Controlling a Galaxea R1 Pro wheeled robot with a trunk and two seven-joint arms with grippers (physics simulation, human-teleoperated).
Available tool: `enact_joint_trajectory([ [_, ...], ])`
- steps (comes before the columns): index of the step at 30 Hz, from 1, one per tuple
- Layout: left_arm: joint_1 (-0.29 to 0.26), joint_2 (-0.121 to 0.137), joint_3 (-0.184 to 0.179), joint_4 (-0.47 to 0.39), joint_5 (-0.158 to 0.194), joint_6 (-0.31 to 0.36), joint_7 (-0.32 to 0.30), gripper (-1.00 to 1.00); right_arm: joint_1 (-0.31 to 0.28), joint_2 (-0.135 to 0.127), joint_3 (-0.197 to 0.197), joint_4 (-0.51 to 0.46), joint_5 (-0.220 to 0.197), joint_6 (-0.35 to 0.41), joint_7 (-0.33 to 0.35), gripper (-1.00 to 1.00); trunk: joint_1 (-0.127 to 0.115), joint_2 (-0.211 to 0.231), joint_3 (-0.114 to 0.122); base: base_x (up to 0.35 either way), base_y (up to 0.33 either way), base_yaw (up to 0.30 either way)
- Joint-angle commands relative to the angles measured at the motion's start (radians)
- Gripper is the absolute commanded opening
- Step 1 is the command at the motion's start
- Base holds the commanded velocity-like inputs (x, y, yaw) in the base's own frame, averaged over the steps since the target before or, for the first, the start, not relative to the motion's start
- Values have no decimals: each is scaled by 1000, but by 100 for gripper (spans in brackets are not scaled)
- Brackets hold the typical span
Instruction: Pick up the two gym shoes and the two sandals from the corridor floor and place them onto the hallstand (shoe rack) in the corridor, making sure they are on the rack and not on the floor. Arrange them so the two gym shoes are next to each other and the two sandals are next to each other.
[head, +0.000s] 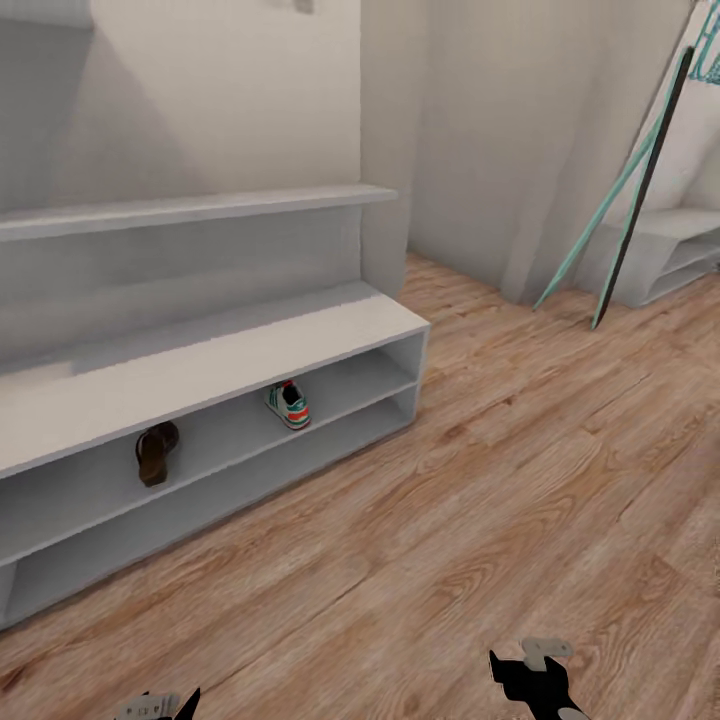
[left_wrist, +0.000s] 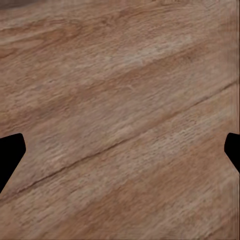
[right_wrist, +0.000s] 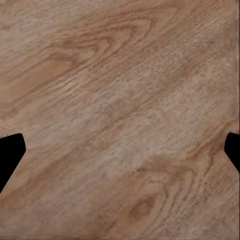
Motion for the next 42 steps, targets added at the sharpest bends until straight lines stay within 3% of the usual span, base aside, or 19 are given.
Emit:
enact_joint_trajectory([
  [1,-1,0,2,1,9,1,-10,100,-1,0,0,1,-4,-3,0,100,-4,7,2,0,0,-300],
  [7,0,0,2,1,8,1,-10,100,0,0,-1,1,-4,-3,0,100,-27,49,21,0,0,-300],
  [26,-1,0,3,1,7,2,-6,100,0,0,-1,1,-4,-3,0,100,-27,49,21,0,0,-300],
  [35,-1,-1,0,1,0,2,86,100,0,0,-2,1,-4,-4,0,100,-27,49,21,0,0,-300],
  [42,0,-3,-3,1,-3,2,120,100,0,0,-3,1,-4,-4,0,100,-27,49,21,0,0,-300],
])
